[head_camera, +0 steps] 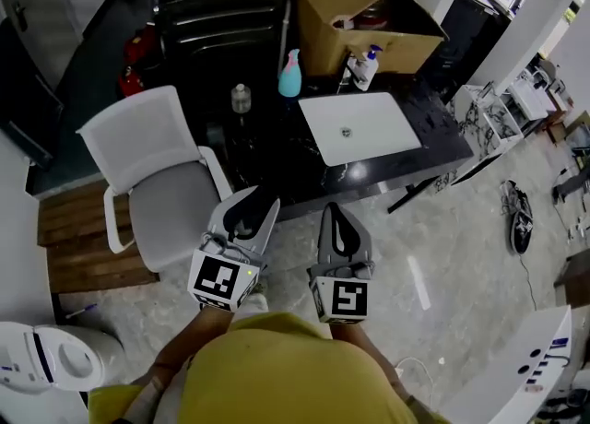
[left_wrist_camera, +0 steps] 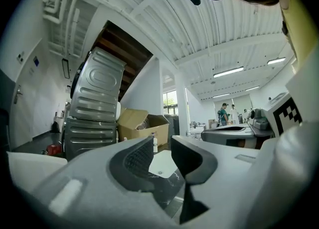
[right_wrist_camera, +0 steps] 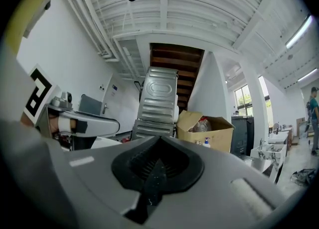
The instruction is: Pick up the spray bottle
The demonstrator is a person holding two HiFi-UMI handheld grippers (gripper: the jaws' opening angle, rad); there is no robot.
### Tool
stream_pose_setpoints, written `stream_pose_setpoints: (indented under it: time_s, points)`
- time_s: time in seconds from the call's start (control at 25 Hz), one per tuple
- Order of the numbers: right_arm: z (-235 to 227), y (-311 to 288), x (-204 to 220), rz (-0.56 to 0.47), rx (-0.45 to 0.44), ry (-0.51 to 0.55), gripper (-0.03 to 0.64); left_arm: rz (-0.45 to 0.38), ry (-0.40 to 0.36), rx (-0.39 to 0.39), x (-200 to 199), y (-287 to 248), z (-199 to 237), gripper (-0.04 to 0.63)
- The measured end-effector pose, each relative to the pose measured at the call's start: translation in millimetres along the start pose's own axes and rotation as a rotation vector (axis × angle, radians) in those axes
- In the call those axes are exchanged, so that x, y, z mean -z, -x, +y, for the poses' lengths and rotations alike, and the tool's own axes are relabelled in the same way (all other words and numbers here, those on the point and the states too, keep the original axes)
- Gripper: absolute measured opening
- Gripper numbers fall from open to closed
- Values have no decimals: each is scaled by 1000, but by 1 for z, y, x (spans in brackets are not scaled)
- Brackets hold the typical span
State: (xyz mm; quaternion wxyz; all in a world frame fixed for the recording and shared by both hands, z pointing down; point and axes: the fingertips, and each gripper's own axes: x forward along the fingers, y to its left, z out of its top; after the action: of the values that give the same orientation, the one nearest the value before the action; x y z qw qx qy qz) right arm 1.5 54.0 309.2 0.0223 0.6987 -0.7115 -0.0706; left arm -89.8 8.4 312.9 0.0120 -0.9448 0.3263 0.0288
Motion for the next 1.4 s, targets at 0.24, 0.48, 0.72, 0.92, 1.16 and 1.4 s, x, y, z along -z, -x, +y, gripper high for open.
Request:
stream_pose_setpoints:
  time_s: [0.24, 0.48, 0.72, 0.92, 1.16, 1.4]
  points:
    - [0, -60, 15, 4, 55, -10, 0, 8, -3, 73, 16, -46, 46, 120]
    - [-6, -83, 31, 41, 93, 5, 0, 16, 31, 112, 31, -72, 64, 129]
    - [-17, -102, 43, 63, 97, -2, 0, 34, 48, 123, 46, -94, 73, 138]
    - [-36, -136, 47, 40, 69, 2, 0, 46, 41, 108, 52, -127, 84, 149]
    - [-74, -190, 48, 21, 12, 25, 0, 38, 21, 50, 49, -185, 100, 169]
    - [-112, -250, 60, 17, -85, 15, 0, 41, 27, -43, 50, -247, 119, 198]
